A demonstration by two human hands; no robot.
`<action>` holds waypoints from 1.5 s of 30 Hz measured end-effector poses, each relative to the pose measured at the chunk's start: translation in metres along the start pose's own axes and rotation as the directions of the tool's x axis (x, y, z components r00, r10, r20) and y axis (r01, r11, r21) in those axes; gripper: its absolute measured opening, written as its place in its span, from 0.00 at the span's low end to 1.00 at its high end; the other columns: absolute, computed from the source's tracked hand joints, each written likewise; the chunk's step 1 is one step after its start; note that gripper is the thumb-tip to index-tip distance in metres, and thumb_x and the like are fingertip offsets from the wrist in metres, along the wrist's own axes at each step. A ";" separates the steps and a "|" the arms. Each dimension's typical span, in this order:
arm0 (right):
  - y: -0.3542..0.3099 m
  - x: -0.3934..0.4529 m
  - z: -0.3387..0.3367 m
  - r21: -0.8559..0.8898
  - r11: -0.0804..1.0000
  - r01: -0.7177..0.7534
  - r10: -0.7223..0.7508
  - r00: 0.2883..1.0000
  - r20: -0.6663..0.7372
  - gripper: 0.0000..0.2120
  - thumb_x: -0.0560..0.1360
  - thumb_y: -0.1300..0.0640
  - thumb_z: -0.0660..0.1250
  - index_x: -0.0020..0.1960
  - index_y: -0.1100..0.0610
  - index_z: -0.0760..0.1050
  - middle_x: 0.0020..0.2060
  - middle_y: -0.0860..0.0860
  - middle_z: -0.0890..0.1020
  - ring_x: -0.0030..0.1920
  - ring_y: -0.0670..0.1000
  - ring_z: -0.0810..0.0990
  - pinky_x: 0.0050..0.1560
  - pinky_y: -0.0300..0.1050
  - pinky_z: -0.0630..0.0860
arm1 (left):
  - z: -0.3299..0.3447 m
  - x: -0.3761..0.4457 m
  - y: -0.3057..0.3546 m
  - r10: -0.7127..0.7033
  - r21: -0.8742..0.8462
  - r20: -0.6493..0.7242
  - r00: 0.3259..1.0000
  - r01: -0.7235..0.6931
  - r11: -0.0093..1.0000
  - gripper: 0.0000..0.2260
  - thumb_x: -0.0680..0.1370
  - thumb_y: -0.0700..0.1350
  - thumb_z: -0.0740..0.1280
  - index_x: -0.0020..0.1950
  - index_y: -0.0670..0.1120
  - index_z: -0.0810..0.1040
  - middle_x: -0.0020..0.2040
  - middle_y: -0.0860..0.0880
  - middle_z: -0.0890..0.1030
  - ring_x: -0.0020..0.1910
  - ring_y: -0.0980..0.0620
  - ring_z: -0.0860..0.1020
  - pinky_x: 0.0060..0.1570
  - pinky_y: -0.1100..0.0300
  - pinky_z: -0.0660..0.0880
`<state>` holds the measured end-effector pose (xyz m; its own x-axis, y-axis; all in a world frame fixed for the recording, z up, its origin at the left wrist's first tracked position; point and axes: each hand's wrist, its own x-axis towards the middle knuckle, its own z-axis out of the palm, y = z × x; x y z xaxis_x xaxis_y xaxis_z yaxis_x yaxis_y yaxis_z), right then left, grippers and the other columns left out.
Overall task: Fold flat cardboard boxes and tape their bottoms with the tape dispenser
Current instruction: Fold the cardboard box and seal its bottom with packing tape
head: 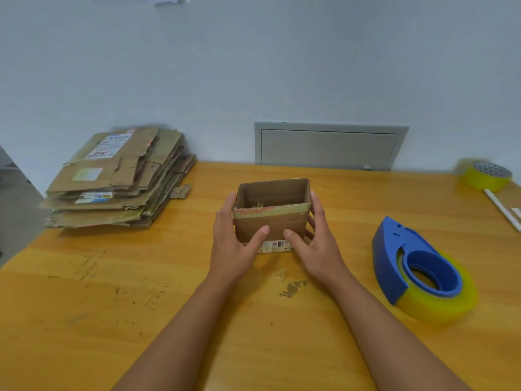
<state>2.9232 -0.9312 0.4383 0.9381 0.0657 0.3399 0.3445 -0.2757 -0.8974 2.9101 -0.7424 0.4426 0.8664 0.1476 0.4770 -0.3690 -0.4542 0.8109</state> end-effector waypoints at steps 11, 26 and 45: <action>-0.002 -0.003 -0.004 0.037 0.999 -0.017 0.017 1.000 -0.013 0.35 0.81 0.53 0.66 0.72 0.25 0.49 0.73 0.34 0.67 0.69 0.31 0.66 0.68 0.34 0.69 | 0.006 -0.002 0.002 -0.100 -0.077 0.089 0.991 0.107 0.991 0.40 0.72 0.54 0.71 0.78 0.62 0.53 0.67 0.70 0.63 0.71 0.57 0.67 0.68 0.47 0.71; -0.004 -0.001 -0.002 0.130 0.990 -0.053 0.058 0.998 -0.033 0.24 0.77 0.44 0.63 0.73 0.42 0.67 0.76 0.42 0.65 0.74 0.40 0.64 0.72 0.49 0.69 | 0.000 0.002 0.009 -0.165 -0.208 0.067 0.984 0.175 0.962 0.25 0.79 0.48 0.69 0.68 0.71 0.64 0.65 0.61 0.70 0.59 0.67 0.71 0.51 0.69 0.74; -0.017 0.000 -0.007 0.061 0.997 0.054 -0.057 0.998 0.040 0.34 0.81 0.58 0.64 0.78 0.41 0.50 0.68 0.39 0.72 0.64 0.37 0.74 0.51 0.39 0.81 | -0.017 0.007 0.016 -0.072 -0.208 0.024 0.997 0.076 0.975 0.24 0.80 0.46 0.68 0.73 0.61 0.64 0.67 0.68 0.70 0.63 0.69 0.70 0.51 0.71 0.75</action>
<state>2.9170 -0.9336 0.4561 0.9178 0.1192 0.3787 0.3962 -0.2129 -0.8931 2.9045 -0.7340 0.4651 0.8986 0.1592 0.4089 -0.3641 -0.2493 0.8974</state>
